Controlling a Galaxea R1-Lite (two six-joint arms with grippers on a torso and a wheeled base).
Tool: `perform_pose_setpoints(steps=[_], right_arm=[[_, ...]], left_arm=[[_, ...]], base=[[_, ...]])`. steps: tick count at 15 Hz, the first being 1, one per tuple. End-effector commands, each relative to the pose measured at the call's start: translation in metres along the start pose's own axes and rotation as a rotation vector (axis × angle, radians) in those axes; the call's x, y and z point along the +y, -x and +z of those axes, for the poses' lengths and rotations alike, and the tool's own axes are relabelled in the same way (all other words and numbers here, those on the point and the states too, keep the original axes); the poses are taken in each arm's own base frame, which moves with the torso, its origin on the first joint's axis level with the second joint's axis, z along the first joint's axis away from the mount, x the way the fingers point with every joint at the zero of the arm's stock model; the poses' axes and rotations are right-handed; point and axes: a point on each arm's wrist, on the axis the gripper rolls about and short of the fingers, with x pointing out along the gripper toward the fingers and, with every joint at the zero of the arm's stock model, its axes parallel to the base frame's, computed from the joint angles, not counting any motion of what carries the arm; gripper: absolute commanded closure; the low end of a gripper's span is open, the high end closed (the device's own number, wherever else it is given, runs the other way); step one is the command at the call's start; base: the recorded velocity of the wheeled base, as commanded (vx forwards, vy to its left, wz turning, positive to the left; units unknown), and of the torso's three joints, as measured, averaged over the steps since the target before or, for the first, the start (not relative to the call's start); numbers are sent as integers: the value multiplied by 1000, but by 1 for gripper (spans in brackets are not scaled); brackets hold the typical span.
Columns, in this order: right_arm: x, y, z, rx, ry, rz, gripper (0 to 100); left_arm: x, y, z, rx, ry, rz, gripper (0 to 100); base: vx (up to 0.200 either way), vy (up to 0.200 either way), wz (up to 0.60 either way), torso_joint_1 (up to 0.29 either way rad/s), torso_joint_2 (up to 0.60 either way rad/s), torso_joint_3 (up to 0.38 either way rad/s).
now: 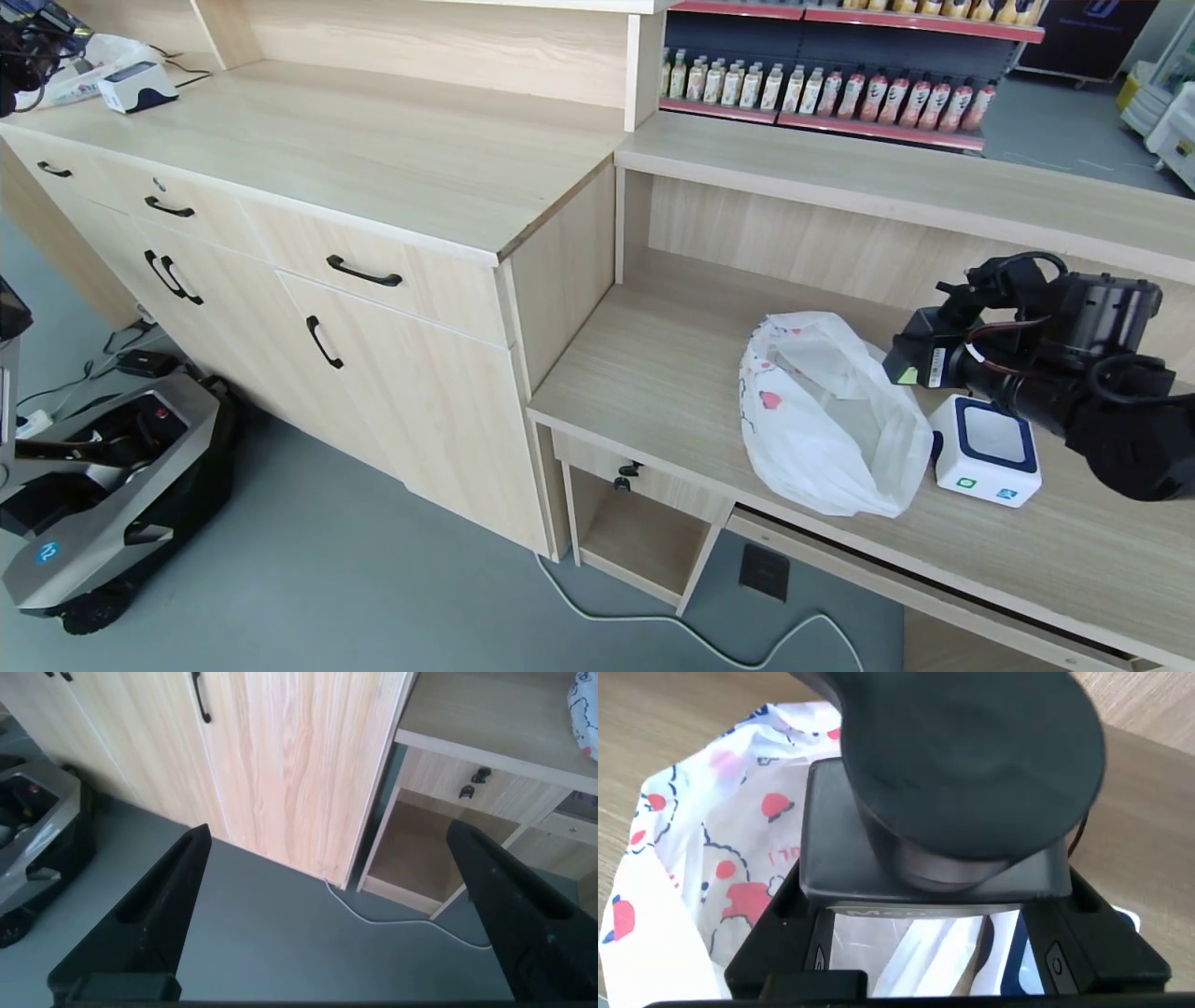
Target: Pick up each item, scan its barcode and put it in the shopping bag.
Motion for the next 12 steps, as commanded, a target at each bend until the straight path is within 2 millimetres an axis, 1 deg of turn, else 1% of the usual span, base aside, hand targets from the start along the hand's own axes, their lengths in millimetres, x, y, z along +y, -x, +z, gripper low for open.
perform_pose_setpoints(steps=[1,2,5,8,11,12], right_arm=[[5,-13,-22,68,1,15,100],[9,-16,-28,88,4,26,100],[25,-13,-41,132,16,87,100],[40,-22,-57,131,24,122,100],[44,-26,-67,157,31,134,100],[46,-29,-74,165,32,137,100]], left_arm=[[0,0,0,-1,0,-1,0],[0,0,0,-1,0,-1,0],[0,0,0,-1,0,-1,0],[0,0,0,-1,0,1,0],[0,0,0,-2,0,1,0],[0,0,0,-1,-1,1,0]], base=[[0,0,0,0,0,0],[0,0,0,0,0,0],[0,0,0,0,0,0],[0,0,0,0,0,0],[0,0,0,0,0,0],[0,0,0,0,0,0]])
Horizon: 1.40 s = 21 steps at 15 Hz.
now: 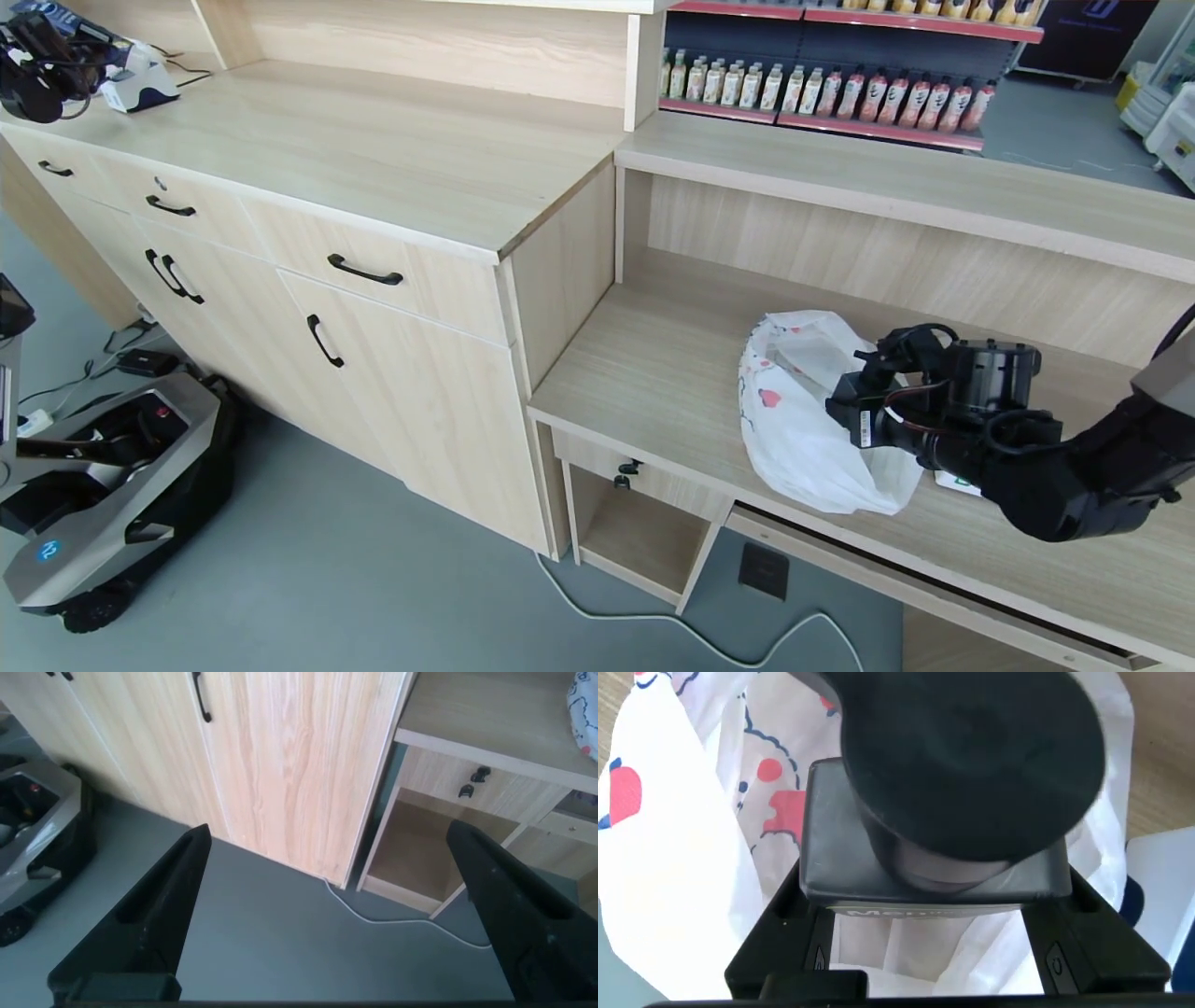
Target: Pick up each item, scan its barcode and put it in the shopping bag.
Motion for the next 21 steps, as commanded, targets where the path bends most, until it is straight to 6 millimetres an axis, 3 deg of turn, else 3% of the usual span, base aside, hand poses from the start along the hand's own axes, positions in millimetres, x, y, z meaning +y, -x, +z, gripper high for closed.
perform_pose_setpoints(steps=[1,7,15,16,18,21], right_arm=[[3,-9,-14,28,2,7,100],[9,-21,-25,-32,11,111,100],[8,-24,-36,-13,86,109,100],[8,-23,-35,-14,86,108,0],[7,-21,-32,-25,86,105,0],[0,5,14,-155,101,80,0]], left_arm=[[0,0,0,-1,0,-2,0],[0,0,0,-1,0,0,0],[0,0,0,-2,0,0,0],[0,0,0,-2,0,0,0],[0,0,0,-1,0,0,0],[0,0,0,-1,-1,-2,0]], base=[[0,0,0,0,0,0],[0,0,0,0,0,0],[0,0,0,0,0,0],[0,0,0,0,0,0],[0,0,0,0,0,0],[0,0,0,0,0,0]])
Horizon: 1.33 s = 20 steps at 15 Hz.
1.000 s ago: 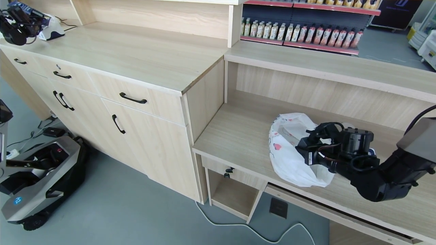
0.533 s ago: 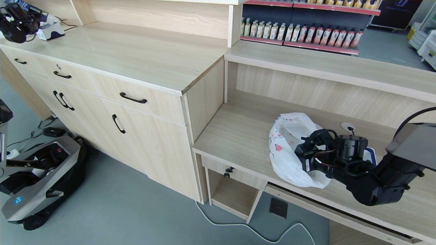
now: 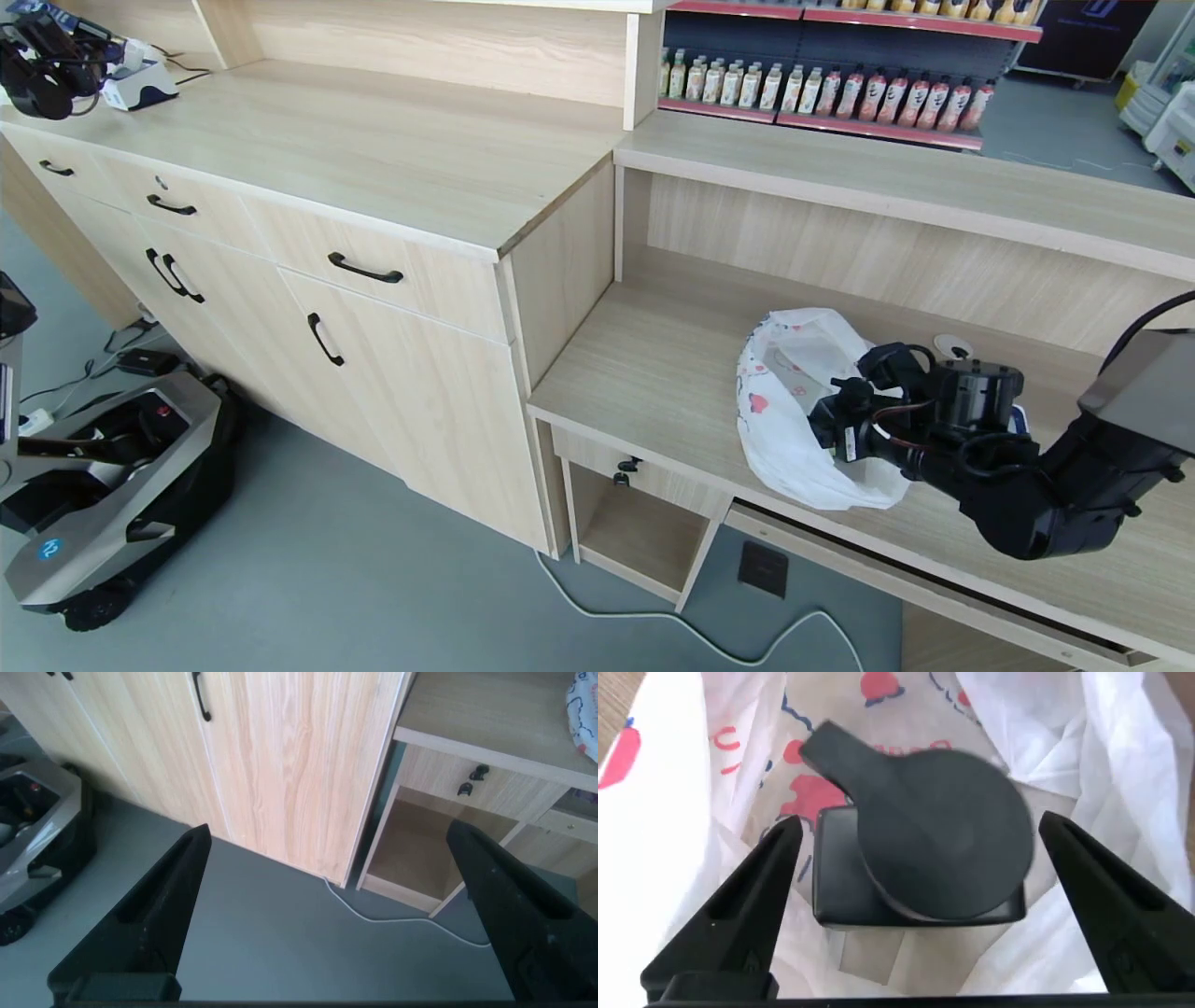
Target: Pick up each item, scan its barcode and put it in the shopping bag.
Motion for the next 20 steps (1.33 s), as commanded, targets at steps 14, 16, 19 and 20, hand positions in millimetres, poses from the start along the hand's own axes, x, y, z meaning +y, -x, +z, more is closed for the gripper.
perform_pose_setpoints(steps=[14,16,19,20], right_arm=[[-69,199,101,-399,312,-356,0],[-85,200,81,-256,265,-417,0],[-101,186,60,-104,195,-553,0],[-107,180,54,-82,185,-564,0]], left_arm=[[0,0,0,-1,1,1,0],[0,0,0,-2,-1,1,0],[0,0,0,-1,1,1,0],[0,0,0,-1,1,-1,0]], base=[[0,0,-343,1,4,1],[0,0,-600,5,5,2],[0,0,-600,2,2,2],[0,0,-600,2,2,2]])
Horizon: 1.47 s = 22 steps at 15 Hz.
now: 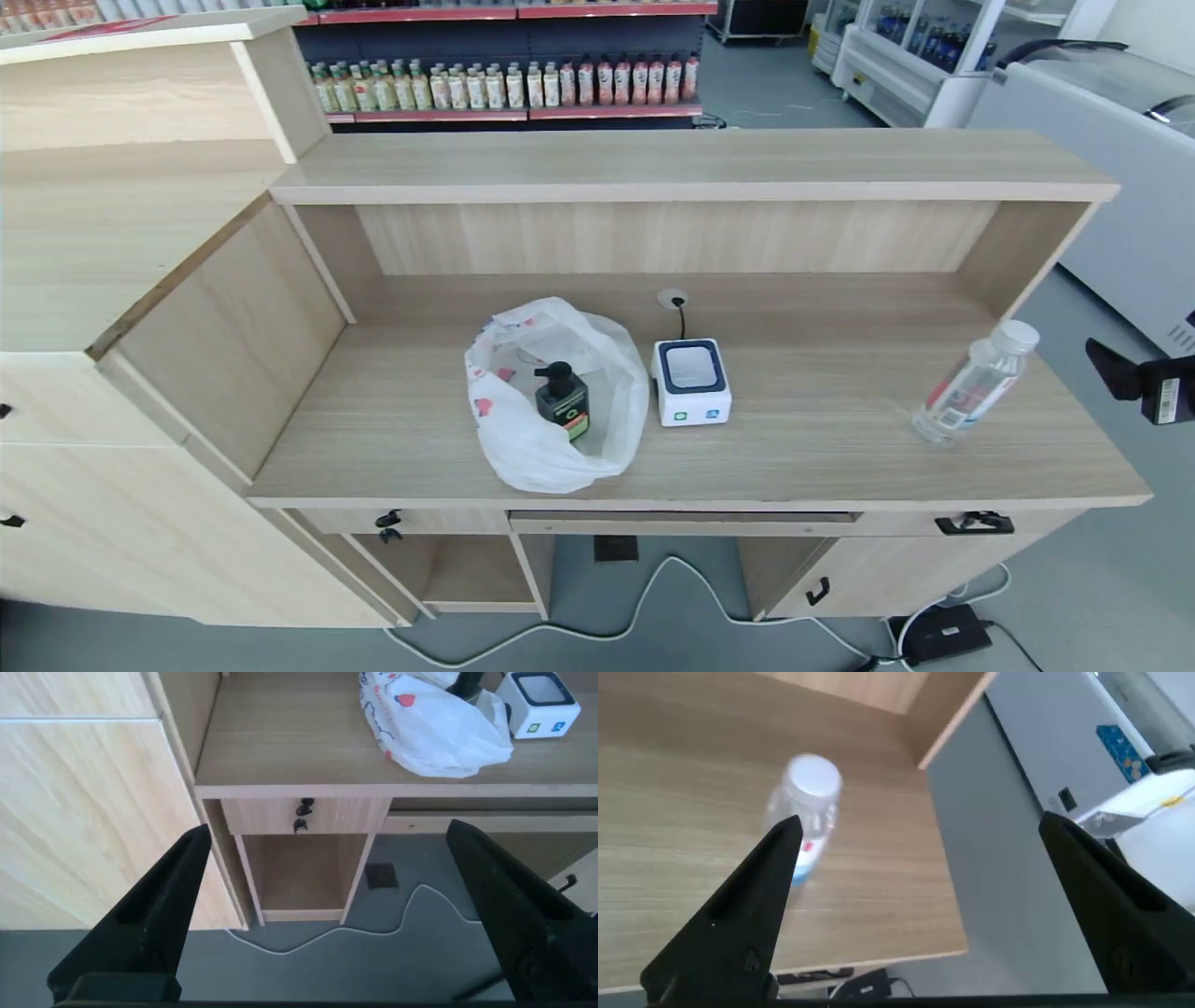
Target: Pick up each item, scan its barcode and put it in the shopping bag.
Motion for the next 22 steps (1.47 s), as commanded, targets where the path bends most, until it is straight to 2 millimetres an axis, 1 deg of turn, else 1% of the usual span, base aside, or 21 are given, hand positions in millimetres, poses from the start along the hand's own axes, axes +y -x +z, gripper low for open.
perform_pose_setpoints(steps=[1,4,6,8,9,12,15,17,19,22], right_arm=[[-1,-15,-16,47,-9,-11,0],[2,-29,-30,75,-25,18,0],[13,-42,-46,70,-44,174,0],[20,-55,-58,68,-57,271,0],[26,-65,-61,58,-60,310,0],[42,-85,-66,17,-66,400,0],[55,-91,-71,5,-82,454,0],[65,-95,-74,-11,-102,533,0],[74,-105,-74,-33,-99,563,0],[79,-120,-76,-76,-91,558,0]], left_arm=[[0,0,0,-1,-1,-1,0],[0,0,0,-1,0,1,0],[0,0,0,-1,0,-1,0],[0,0,0,-1,-1,1,0],[0,0,0,-3,0,1,0],[0,0,0,-1,0,-1,0],[0,0,0,-1,-1,1,0],[0,0,0,-1,0,1,0],[0,0,0,-3,0,1,0],[0,0,0,-1,0,-1,0]], base=[[0,0,-600,2,2,-2],[0,0,0,0,0,0],[0,0,0,0,0,0],[0,0,0,0,0,0],[0,0,0,0,0,0],[0,0,0,0,0,0],[0,0,0,0,0,0],[0,0,0,0,0,0],[0,0,0,0,0,0],[0,0,0,0,0,0]])
